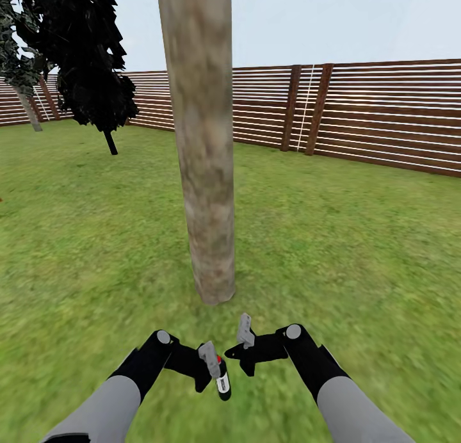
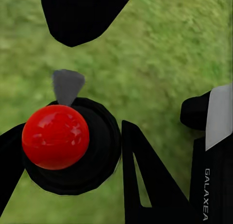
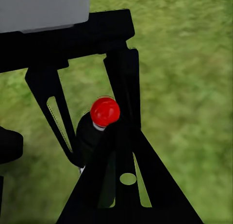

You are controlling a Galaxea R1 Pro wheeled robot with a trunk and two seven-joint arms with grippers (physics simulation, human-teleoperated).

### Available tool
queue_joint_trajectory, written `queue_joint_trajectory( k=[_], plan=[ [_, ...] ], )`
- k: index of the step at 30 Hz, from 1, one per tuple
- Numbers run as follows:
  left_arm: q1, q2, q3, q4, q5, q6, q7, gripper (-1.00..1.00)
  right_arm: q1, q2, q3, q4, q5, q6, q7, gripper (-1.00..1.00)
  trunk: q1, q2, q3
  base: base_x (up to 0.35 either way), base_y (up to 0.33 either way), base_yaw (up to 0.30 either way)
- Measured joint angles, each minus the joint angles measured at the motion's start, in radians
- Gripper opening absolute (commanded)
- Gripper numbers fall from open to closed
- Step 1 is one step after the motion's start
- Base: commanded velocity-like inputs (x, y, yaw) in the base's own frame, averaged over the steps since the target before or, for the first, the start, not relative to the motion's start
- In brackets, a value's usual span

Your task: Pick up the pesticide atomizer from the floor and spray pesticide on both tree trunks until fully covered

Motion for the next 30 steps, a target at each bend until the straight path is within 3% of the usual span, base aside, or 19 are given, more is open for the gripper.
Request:
queue_joint_trajectory(
  k=[9, 22, 24, 30],
  plan=[
    [0.0, -0.014, -0.002, 0.0, -0.001, 0.001, 0.0, -1.0, 0.0, 0.0, 0.0, 0.0, 0.0, 0.0, 0.0, -1.0, 0.0, 0.0, 0.0, 0.0, 0.0, 0.0],
    [0.004, -0.003, -0.008, 0.006, -0.007, -0.001, 0.005, -1.0, 0.0, 0.0, 0.0, -0.001, 0.0, 0.0, 0.0, -1.0, 0.0, 0.0, 0.0, 0.0, 0.0, 0.0],
    [0.006, 0.013, -0.01, 0.007, -0.013, -0.001, 0.006, -1.0, 0.0, 0.0, 0.0, -0.001, 0.0, -0.001, 0.0, -1.0, 0.0, 0.0, 0.0, 0.0, 0.0, 0.0],
    [0.009, 0.138, -0.012, 0.015, -0.016, -0.012, 0.007, -1.0, 0.0, 0.0, 0.0, -0.002, 0.0, -0.002, 0.0, -1.0, 0.0, 0.0, 0.0, 0.0, 0.0, 0.0]
  ],
)
